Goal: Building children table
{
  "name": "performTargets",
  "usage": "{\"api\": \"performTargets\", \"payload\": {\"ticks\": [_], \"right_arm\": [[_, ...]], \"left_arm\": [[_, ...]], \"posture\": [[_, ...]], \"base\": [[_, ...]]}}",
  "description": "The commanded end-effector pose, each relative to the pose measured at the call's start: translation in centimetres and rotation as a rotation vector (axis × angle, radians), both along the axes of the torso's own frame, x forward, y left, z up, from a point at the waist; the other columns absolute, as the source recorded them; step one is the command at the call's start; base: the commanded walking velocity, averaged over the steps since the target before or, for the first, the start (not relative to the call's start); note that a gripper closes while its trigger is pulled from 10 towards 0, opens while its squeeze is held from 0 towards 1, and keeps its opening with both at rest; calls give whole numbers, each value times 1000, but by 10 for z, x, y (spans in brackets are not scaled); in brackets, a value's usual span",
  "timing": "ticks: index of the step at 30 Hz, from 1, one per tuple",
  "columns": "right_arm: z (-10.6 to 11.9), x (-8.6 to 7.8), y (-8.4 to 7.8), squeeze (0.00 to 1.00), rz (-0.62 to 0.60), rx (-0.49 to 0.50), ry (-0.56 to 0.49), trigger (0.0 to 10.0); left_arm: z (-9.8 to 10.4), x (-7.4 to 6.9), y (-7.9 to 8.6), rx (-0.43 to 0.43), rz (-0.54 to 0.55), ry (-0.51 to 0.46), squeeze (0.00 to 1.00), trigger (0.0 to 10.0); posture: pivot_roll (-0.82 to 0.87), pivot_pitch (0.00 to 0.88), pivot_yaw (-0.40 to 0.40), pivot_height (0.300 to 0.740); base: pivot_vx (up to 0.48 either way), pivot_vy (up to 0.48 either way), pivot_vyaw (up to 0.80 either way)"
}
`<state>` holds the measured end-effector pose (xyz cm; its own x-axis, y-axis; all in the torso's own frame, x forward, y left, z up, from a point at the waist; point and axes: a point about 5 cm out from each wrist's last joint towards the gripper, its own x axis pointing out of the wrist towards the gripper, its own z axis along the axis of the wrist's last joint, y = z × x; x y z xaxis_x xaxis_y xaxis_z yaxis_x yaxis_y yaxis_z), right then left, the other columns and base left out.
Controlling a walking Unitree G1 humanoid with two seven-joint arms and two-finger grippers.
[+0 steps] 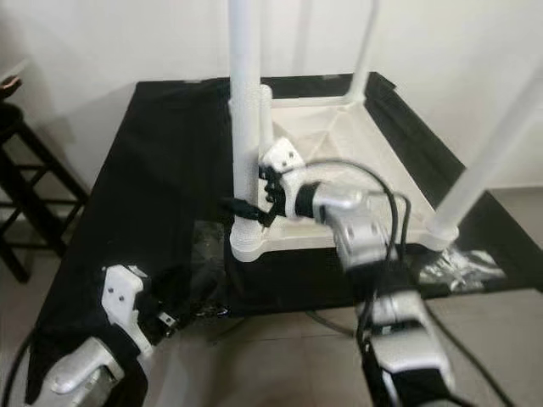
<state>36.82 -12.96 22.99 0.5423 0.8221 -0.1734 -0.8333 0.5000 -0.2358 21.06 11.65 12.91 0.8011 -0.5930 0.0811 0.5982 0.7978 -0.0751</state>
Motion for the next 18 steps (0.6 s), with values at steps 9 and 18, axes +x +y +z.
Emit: {"api": "performTargets", "payload": {"ticks": [9,18], "right_arm": [[-11,8,1,0,191,27,126,0],[-40,5,-15,0,132,23,192,0]], "left_arm": [[-1,-7,-10,49,-93,-68,0,10000],[-2,-5,-7,18,-92,-66,0,10000]], "posture": [[70,52,-13,740],[61,50,-11,740]], "base": [[0,0,0],[0,0,0]]}}
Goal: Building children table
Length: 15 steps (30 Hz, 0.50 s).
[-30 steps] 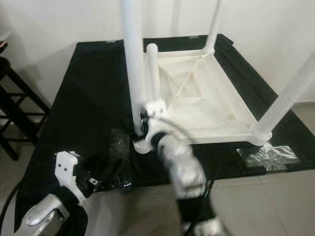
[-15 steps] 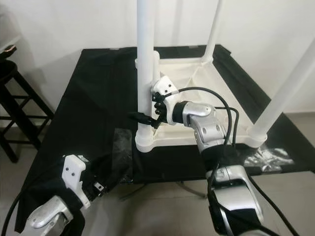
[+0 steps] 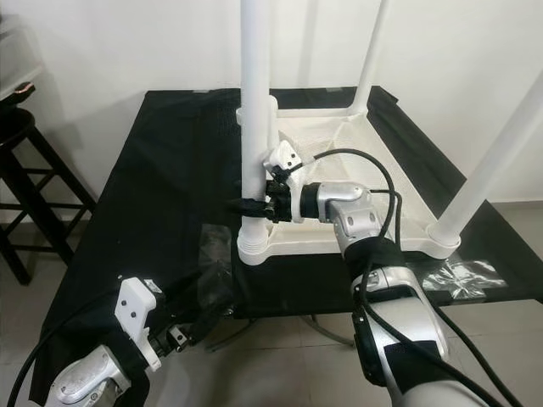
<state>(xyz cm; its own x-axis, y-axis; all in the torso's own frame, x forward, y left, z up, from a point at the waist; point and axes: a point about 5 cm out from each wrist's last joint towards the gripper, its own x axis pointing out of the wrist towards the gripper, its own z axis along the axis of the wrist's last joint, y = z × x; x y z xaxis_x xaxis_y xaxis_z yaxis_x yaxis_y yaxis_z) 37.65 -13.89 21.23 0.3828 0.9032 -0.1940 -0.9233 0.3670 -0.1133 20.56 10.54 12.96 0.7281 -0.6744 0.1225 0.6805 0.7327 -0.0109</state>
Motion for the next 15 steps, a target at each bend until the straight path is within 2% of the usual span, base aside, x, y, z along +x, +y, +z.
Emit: {"api": "performTargets", "payload": {"ticks": [1,2,3,5,6,7,8,11,12,15], "right_arm": [[-27,-4,-9,0,-69,-22,66,0],[-27,-4,-9,0,-69,-22,66,0],[-36,-7,-10,0,-130,-11,65,0],[-71,-24,-1,0,-429,-47,81,0],[-71,-24,-1,0,-429,-47,81,0],[-88,-42,4,0,-739,-47,66,0],[-105,-76,16,0,-948,-8,101,0],[-107,-84,18,0,-984,7,117,0],[-110,-87,25,0,-959,18,126,0],[-113,-86,32,0,-911,-2,108,0]], "left_arm": [[-3,1,5,-11,23,10,0,10000],[-3,1,5,-11,23,10,0,10000],[-4,1,7,-18,37,15,0,10000],[-6,3,10,-24,65,28,0,10000],[-6,3,10,-24,65,28,0,10000],[-7,5,12,-22,71,29,0,10000],[-8,8,13,-9,76,24,0,10000],[-8,9,14,-4,76,23,0,10000],[-9,10,14,10,76,18,0,10000],[-11,13,12,18,74,20,0,10000]], "posture": [[54,51,-12,740],[54,51,-12,740],[47,52,-11,740],[34,53,-11,740],[34,53,-11,740],[24,61,-2,740],[29,61,21,740],[29,61,21,740],[-2,47,39,740],[11,37,27,740]], "base": [[0,0,0],[0,0,0],[0,0,0],[0,0,0],[0,0,0],[0,0,0],[0,0,0],[0,0,0],[0,0,0],[0,0,0]]}}
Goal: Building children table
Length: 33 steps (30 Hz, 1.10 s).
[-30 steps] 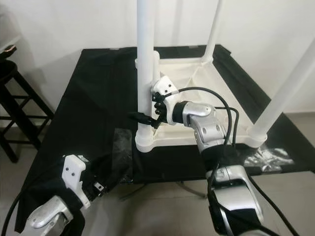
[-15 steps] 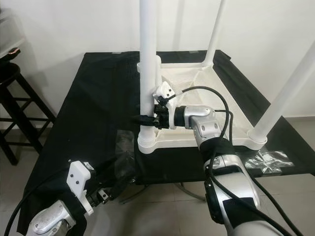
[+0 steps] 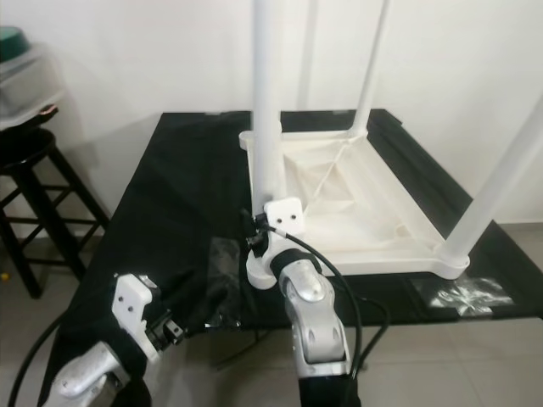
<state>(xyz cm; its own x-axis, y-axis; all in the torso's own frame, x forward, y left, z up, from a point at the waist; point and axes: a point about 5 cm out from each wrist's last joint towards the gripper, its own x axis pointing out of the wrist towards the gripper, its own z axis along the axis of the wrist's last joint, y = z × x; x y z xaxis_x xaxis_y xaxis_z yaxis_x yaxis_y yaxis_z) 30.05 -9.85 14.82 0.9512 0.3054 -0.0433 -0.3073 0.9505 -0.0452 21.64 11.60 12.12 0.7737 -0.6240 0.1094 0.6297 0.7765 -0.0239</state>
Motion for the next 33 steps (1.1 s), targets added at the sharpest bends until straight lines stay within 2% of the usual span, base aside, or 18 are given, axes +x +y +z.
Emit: {"api": "performTargets", "payload": {"ticks": [1,4,5,6,7,8,9,11,13,14,16,17,18,20,24,27,32,33], "right_arm": [[-51,-9,-7,0,-23,-79,216,0],[-50,-6,-7,0,-17,-86,210,0],[-49,-6,-6,0,-22,-93,214,1137],[-49,-6,-6,0,-22,-93,214,1137],[-45,-4,-6,0,-30,-91,215,10000],[-45,-4,-6,0,-30,-91,215,10000],[-35,-3,-3,1000,-22,-74,199,10000],[-27,-1,-1,1000,-6,-49,183,10000],[-7,10,2,1000,127,-4,116,10000],[-7,10,2,1000,127,-4,116,10000],[15,20,4,1000,366,-25,19,10000],[15,20,4,1000,366,-25,19,10000],[32,29,-1,0,609,-93,-34,10000],[37,31,-4,0,668,-134,-54,10000],[51,46,-12,0,914,-189,-14,10000],[55,53,-13,0,937,-218,2,10000],[65,65,-12,0,952,-157,25,9490],[66,67,-12,0,970,-134,39,0]], "left_arm": [[-4,3,1,19,5,3,0,10000],[-5,5,0,22,4,4,0,10000],[-6,5,1,25,7,4,0,10000],[-6,5,1,25,7,4,0,10000],[-7,6,1,27,10,4,0,10000],[-7,6,1,27,10,4,0,10000],[-8,7,0,34,7,5,0,10000],[-9,9,0,38,4,6,0,10000],[-12,11,-1,43,0,9,0,10000],[-12,11,-1,43,0,9,0,10000],[-12,14,0,42,3,12,0,10000],[-12,14,0,42,3,12,0,10000],[-14,16,0,39,8,14,0,10000],[-14,16,0,37,9,15,0,10000],[-15,18,-1,33,11,15,0,10000],[-15,19,-1,28,15,13,0,10000],[-15,20,-1,31,17,10,0,10000],[-15,21,-1,33,18,8,0,10000]], "posture": [[10,36,25,740],[11,28,24,740],[11,28,24,740],[11,28,24,740],[5,19,30,740],[5,19,30,740],[1,11,31,740],[0,9,34,740],[3,3,33,740],[3,3,33,740],[4,0,32,740],[4,0,32,740],[17,0,23,740],[17,0,23,740],[37,0,8,740],[39,0,7,740],[57,0,1,740],[65,0,0,740]], "base": [[0,0,0],[0,0,0],[0,0,0],[0,0,0],[0,0,0],[0,0,0],[0,0,0],[0,0,0],[0,0,0],[0,0,0],[0,0,0],[0,0,0],[0,0,0],[0,0,0],[0,0,0],[0,0,0],[0,0,0],[0,0,0]]}}
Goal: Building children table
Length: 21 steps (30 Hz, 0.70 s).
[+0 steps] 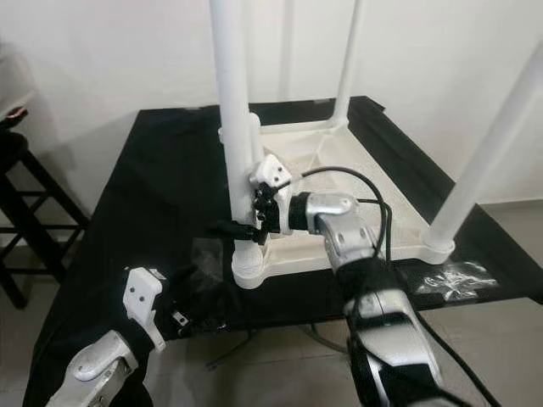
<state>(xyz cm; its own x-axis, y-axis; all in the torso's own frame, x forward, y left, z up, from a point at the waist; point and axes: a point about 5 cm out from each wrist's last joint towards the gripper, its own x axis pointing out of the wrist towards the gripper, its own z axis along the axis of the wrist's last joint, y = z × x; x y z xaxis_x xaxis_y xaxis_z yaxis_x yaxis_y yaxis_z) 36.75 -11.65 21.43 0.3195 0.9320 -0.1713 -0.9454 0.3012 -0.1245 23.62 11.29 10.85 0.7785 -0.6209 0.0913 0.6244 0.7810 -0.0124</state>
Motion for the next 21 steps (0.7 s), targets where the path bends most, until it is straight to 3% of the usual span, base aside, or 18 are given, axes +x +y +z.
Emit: {"api": "performTargets", "payload": {"ticks": [1,9,14,16,17,18,19,20,21], "right_arm": [[0,2,4,0,47,22,28,0],[-10,3,-6,0,22,23,44,0],[-44,-9,-11,0,-145,17,74,0],[-44,-9,-11,0,-145,17,74,0],[-69,-22,-3,0,-243,2,133,0],[-69,-22,-3,0,-243,2,133,0],[-98,-31,3,0,-625,19,186,0],[-122,-58,17,0,-775,18,258,0],[-133,-74,25,0,-892,20,293,0]], "left_arm": [[-3,2,2,13,12,0,0,10000],[-5,5,0,12,11,4,0,10000],[-7,5,0,5,3,10,0,10000],[-7,5,0,5,3,10,0,10000],[-7,5,0,0,3,11,0,10000],[-7,5,0,0,3,11,0,10000],[-7,6,2,-3,3,11,0,10000],[-7,7,2,-2,0,11,0,10000],[-6,7,3,3,-6,9,0,10000]], "posture": [[68,0,-2,740],[55,0,5,740],[28,0,-7,740],[28,0,-7,740],[23,0,-9,740],[23,0,-9,740],[21,0,3,740],[34,0,10,740],[37,0,13,740]], "base": [[0,0,0],[0,0,0],[0,0,0],[0,0,0],[0,0,0],[0,0,0],[0,0,0],[0,0,0],[0,0,0]]}}
